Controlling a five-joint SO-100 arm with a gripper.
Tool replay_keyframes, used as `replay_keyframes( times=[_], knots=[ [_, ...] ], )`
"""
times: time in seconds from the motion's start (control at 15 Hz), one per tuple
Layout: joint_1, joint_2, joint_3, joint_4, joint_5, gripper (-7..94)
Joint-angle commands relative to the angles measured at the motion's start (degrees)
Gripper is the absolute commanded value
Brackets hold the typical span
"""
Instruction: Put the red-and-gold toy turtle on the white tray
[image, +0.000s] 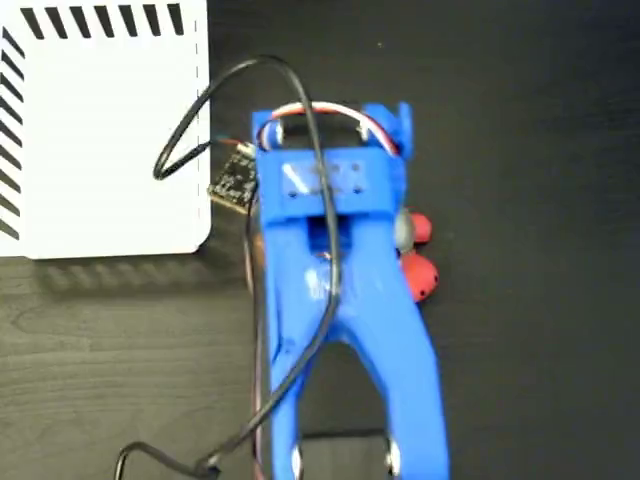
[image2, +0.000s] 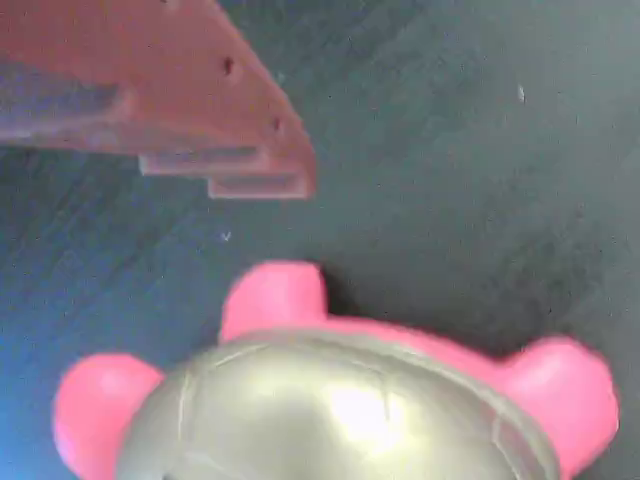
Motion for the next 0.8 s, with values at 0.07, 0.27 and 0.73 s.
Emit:
replay_keyframes(
  times=[0.07,0.27,0.73],
  knots=[
    [0.7,-0.88,-3.25,-1.67,2.29,68],
    [1.58,-1.41,-2.29,-3.69,2.81,68],
    [2.81,-1.14,3.52,-9.05,3.69,68]
  ],
)
